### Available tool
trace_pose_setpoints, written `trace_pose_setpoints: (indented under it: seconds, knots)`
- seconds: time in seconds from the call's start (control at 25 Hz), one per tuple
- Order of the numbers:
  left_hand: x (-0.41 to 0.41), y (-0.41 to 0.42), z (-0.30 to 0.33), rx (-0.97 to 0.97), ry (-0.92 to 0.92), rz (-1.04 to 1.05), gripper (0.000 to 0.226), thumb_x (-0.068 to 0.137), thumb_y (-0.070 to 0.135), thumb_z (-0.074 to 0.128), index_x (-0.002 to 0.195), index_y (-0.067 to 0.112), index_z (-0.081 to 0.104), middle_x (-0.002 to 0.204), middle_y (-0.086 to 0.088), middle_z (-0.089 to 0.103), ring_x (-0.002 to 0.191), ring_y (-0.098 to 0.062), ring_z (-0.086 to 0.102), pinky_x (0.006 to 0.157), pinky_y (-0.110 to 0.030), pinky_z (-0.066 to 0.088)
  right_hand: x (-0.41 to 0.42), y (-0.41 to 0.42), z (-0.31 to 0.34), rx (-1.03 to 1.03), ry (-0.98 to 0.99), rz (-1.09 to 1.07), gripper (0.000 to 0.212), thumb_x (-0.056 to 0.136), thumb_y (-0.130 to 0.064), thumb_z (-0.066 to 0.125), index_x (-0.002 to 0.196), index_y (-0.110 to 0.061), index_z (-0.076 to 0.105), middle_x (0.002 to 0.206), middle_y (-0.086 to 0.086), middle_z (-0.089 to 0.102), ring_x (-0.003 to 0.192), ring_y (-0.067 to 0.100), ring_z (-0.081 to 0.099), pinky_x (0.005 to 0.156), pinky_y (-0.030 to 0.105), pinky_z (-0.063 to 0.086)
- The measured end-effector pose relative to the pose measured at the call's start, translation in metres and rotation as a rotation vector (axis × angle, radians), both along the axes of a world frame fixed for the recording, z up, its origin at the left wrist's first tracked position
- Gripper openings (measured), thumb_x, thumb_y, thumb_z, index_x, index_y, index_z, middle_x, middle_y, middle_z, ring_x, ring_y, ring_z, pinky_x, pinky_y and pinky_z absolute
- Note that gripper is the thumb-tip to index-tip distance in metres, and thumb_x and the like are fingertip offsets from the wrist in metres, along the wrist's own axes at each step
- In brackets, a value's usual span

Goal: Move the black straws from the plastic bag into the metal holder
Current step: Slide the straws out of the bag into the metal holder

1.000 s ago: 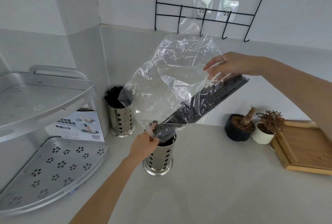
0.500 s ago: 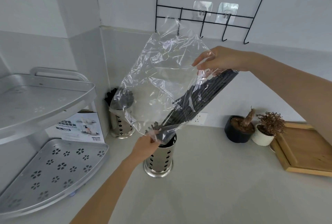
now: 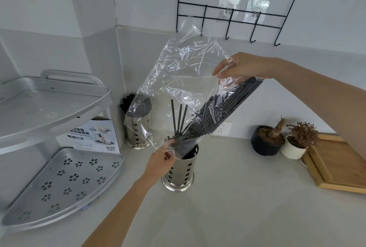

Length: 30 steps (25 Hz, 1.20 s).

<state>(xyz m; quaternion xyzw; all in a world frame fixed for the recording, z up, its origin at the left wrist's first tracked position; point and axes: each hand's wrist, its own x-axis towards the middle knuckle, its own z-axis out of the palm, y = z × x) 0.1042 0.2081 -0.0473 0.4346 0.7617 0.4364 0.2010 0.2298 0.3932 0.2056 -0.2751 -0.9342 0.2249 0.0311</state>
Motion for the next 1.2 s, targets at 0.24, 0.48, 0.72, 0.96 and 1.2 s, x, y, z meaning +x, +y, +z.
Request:
trace_pose_setpoints:
  seconds: [0.24,0.48,0.72,0.96,1.2]
  knots:
    - [-0.001,0.006,-0.001,0.0,-0.024,0.005,0.033,0.083,0.004,0.044,0.114,0.011,0.037,0.054,0.0,0.045,0.052,-0.019,0.048,0.057,-0.036,0.044,0.008,0.006,-0.001,-0.017,0.014,-0.011,0.023,0.083,-0.029,0.063,0.105,-0.022,0.067,0.107,-0.003,0.067,0.112,0.049,0.051,0.097,0.06,0.042]
    - [-0.005,-0.001,-0.002,0.005,-0.06,-0.011,0.071,0.083,0.001,0.045,0.141,0.027,0.015,0.054,0.003,0.048,0.049,-0.007,0.048,0.065,-0.026,0.044,-0.009,-0.003,0.001,-0.031,0.011,0.02,0.02,0.084,-0.027,0.062,0.104,-0.021,0.065,0.092,-0.01,0.062,0.111,0.029,0.059,0.1,0.047,0.045]
    - [-0.003,-0.004,0.006,0.081,-0.054,-0.092,0.059,0.082,-0.002,0.052,0.137,0.006,0.031,0.066,0.017,0.065,0.056,-0.001,0.051,0.073,-0.013,0.044,-0.013,-0.001,0.011,-0.012,0.014,0.017,0.021,0.083,-0.03,0.063,0.103,-0.023,0.065,0.093,-0.01,0.063,0.103,0.023,0.061,0.098,0.043,0.047]
    - [-0.002,-0.005,0.002,0.104,-0.098,-0.081,0.053,0.085,0.0,0.051,0.134,0.012,0.035,0.055,0.016,0.055,0.055,0.009,0.055,0.066,0.001,0.043,-0.028,-0.011,-0.006,-0.034,-0.085,0.049,0.032,0.085,-0.032,0.06,0.112,-0.015,0.063,0.105,0.004,0.067,0.093,0.029,0.065,0.087,0.038,0.052]
    - [-0.005,-0.006,0.0,0.101,-0.104,-0.077,0.062,0.08,0.009,0.055,0.137,0.014,0.032,0.058,0.021,0.061,0.058,-0.002,0.055,0.072,-0.016,0.049,-0.033,-0.014,0.008,-0.025,-0.012,0.026,0.029,0.086,-0.029,0.061,0.112,-0.016,0.063,0.102,-0.003,0.06,0.087,0.017,0.057,0.075,0.024,0.049]
